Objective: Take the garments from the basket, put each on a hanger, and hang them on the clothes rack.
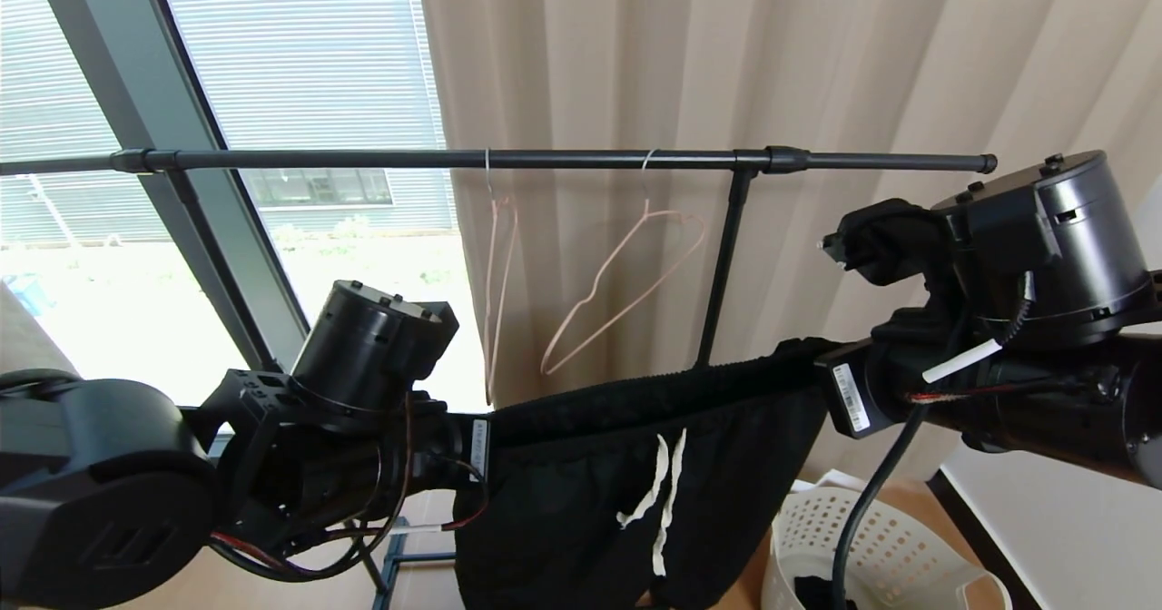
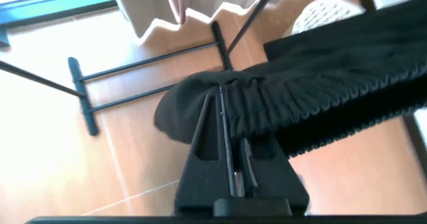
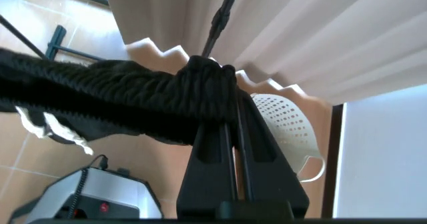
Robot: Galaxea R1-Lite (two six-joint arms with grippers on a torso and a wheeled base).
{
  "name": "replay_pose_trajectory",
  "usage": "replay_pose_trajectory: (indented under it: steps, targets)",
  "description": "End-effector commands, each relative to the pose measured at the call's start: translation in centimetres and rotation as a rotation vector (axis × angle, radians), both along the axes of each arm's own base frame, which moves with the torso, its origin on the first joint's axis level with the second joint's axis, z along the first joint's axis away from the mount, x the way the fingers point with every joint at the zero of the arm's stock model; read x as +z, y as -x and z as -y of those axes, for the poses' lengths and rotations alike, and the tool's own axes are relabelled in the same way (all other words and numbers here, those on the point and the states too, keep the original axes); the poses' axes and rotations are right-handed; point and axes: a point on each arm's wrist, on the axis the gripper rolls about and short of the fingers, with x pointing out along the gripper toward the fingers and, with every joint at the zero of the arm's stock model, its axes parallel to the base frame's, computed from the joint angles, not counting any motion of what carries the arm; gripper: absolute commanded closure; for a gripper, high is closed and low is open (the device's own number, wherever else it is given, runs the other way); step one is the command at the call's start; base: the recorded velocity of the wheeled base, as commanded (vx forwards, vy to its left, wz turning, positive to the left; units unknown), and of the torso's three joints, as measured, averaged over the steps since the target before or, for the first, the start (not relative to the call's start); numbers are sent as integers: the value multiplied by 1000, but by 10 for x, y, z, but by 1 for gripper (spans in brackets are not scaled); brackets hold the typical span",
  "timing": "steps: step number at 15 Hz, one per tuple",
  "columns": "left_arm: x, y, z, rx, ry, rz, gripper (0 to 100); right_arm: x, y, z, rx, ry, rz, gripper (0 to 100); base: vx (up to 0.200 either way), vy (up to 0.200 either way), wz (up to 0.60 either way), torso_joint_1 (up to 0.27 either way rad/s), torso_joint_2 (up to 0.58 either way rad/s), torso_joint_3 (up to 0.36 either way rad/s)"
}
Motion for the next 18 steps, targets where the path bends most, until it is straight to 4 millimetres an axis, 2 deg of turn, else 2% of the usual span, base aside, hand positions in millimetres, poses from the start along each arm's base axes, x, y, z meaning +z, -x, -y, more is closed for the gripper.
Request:
replay_pose_trajectory:
  steps: [1,5,9,12,18]
  targets:
    - [8,3,-5,-25,-32,29,100,1,-1,-4,33,30,8,100,0,0,0,0,0,0]
    - [36,6,-27,-35,-135,-3,100,0,-13,-15,84,54,-12,100,0,0,0,0,0,0]
    - [61,7,-28,-47,-175,-70,100,-5,-16,-19,109,52,-34,100,0,0,0,0,0,0]
    - [56,9,-29,-52,-192,-92,100,-7,-14,-14,96,48,-39,100,0,0,0,0,0,0]
    - [48,23,-37,-58,-213,-117,100,-8,0,27,14,32,-45,100,0,0,0,0,0,0]
